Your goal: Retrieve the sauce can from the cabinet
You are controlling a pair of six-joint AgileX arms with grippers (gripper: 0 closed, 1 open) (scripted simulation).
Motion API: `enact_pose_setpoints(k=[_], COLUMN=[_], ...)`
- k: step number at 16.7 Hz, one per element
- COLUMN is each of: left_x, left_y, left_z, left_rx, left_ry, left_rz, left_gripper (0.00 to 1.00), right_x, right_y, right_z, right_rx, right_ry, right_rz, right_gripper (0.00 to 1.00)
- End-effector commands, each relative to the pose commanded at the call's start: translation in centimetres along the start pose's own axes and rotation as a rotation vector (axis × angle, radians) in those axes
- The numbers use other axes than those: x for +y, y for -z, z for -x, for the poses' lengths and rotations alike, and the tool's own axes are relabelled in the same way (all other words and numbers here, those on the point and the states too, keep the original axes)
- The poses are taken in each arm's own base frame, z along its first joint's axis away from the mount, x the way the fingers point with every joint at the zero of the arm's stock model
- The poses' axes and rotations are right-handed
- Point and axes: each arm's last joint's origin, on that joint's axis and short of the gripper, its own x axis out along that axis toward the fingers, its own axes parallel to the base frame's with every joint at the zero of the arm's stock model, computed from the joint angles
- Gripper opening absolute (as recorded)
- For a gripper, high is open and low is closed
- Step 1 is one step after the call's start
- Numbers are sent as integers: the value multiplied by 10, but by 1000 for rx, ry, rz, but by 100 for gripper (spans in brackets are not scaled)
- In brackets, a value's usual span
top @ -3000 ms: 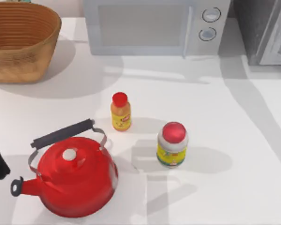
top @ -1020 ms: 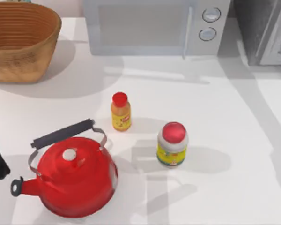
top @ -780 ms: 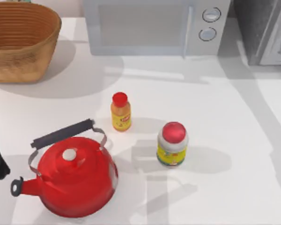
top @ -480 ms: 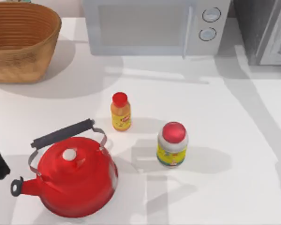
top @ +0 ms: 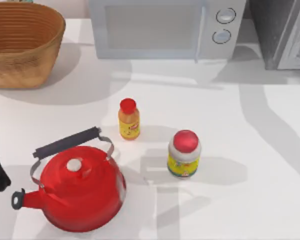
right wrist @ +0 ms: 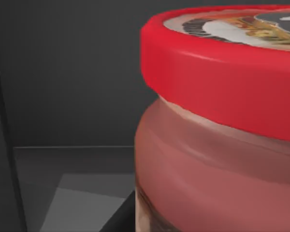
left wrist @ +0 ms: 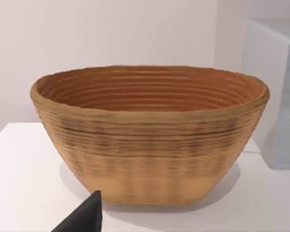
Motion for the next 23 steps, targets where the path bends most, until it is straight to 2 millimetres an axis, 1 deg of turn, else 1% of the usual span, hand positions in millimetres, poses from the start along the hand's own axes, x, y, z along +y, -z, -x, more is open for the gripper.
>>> enact_pose_setpoints(k=[5,8,11,13,15,17,19,23], left_x=[0,0,0,0,0,0,0,0], left_y=[0,0,0,0,0,0,0,0], left_z=[0,0,0,0,0,0,0,0], left_rx=[0,0,0,0,0,0,0,0], left_ry=[0,0,0,0,0,0,0,0], left_rz=[0,0,0,0,0,0,0,0], left_gripper=[100,100,100,100,100,100,100,100], right_x=[-1,-9,-25,-37,-49,-61,-72,-91], right_y=[-1,3,18,39,70,112,161,268], right_z=[0,5,14,20,25,30,36,47], right_rx=[-3,-13,-24,-19,-2,25,55,97], right_ry=[2,0,-1,0,2,3,4,2], right_rz=[-4,-12,-18,-13,-2,11,21,25], right_gripper=[0,0,0,0,0,0,0,0])
